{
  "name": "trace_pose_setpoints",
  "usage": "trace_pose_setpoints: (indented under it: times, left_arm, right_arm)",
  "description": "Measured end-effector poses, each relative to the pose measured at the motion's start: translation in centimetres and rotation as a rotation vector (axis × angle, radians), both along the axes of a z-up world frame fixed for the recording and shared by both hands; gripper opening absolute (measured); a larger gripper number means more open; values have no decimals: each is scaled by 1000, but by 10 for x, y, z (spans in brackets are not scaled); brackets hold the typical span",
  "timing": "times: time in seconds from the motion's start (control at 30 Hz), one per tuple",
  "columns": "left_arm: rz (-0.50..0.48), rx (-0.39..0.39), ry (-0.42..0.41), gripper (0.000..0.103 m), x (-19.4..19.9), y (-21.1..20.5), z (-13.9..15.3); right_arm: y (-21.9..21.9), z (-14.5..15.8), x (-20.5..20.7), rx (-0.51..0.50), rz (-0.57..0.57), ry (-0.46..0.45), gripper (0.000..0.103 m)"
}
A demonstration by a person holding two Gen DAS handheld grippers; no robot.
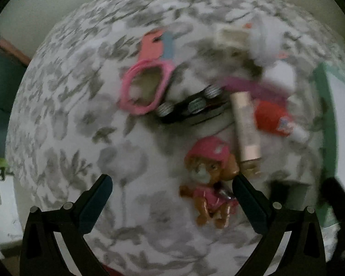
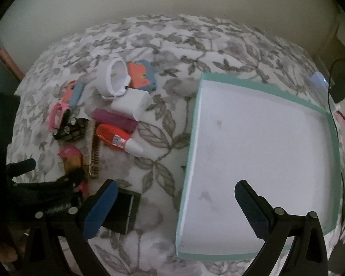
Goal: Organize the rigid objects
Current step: 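Lower the left tool to the pink dog figure while the right tool approaches the black charger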
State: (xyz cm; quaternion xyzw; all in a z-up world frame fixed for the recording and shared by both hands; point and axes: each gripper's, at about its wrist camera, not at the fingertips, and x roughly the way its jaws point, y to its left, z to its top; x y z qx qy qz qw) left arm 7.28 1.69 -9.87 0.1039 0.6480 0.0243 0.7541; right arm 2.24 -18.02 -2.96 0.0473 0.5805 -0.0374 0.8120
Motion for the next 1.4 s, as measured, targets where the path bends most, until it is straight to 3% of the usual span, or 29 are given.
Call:
trace_pose_setpoints:
  times: [0.1, 0.27, 0.57, 0.93, 1.0, 1.33, 1.4]
  left_arm:
    - [50, 17, 33, 103, -5, 19, -5]
    - [135, -35, 49, 103, -5, 34, -9]
    - [151, -58, 50, 103, 4, 48, -8]
    - [150, -75, 63, 102, 6, 63, -15]
    - [145, -83, 67, 95, 7, 59, -18]
    - [129, -86, 55, 91, 8, 45, -19]
    - [128, -111, 58, 78, 4, 37, -12]
  right_arm:
    - [9, 2, -1, -3, 35, -8, 103]
    - [21, -2, -2, 29, 86, -2, 103]
    - [48, -15, -5, 64, 195, 32, 100]
    - [72, -39, -8, -1, 287, 103, 94]
    - [76, -44, -8, -16, 300, 118, 92]
    - [89, -59, -9, -39, 308, 133, 91]
    - [88, -57, -7, -41, 295, 128, 87]
